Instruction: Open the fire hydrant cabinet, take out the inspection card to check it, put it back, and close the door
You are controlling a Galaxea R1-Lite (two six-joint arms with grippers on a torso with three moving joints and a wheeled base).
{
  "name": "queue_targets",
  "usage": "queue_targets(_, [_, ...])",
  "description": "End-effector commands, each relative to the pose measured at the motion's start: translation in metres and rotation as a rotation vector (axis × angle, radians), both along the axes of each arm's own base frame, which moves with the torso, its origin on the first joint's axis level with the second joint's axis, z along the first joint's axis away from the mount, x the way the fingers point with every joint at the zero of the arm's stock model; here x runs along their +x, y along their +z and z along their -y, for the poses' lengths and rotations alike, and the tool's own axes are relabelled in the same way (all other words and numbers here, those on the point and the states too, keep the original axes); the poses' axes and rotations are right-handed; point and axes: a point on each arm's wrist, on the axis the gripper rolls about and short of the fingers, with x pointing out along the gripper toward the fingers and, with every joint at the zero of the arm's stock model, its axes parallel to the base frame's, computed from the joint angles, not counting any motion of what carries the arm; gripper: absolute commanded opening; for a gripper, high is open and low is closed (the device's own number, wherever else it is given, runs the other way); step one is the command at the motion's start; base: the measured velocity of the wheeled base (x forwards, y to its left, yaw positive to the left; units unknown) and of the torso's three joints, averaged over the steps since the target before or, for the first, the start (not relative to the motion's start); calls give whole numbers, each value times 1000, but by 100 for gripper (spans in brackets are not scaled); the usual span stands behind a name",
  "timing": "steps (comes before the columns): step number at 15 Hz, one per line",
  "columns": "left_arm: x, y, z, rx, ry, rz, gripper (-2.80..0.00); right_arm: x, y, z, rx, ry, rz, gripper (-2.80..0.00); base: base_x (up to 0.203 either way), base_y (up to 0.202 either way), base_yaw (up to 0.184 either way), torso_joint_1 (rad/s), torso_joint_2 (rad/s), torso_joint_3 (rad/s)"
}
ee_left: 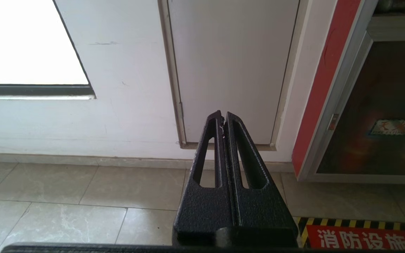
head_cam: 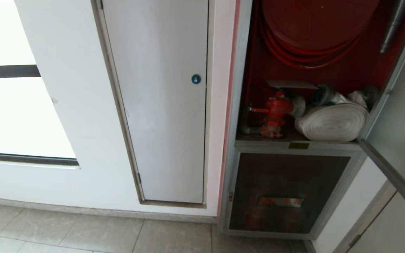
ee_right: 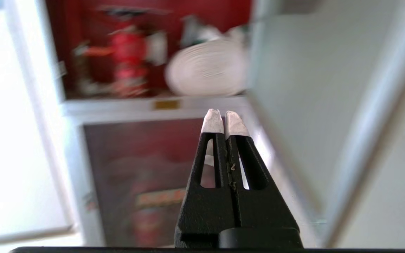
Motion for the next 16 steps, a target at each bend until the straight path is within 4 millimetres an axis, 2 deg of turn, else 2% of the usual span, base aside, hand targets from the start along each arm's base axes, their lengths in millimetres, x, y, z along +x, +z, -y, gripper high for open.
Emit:
queue_targets(1, [1,-2,0,-1,2,-7,-280,-2,-16,-1,3,49,-43,-280,0,0,0,0,0,0])
queue_targets(4, [1,-2,0,-1,2,-7,-280,0,-21,-4,89,213,-77,-280,0,0,0,0,0,0])
queue_targets(7, [1,-2,0,-1,0,-7,-280,0,-28,-6,99,285,-137,-280,0,0,0,0,0,0])
queue_targets(10, [1,-2,0,-1,0,-7,-280,1,-34,-6,110,299,-207,-280,0,0,0,0,0,0])
queue_targets(16, [1,-2,0,1,2,-6,-280,1,-34,-7,106,320,-209,-280,0,0,0,0,0,0])
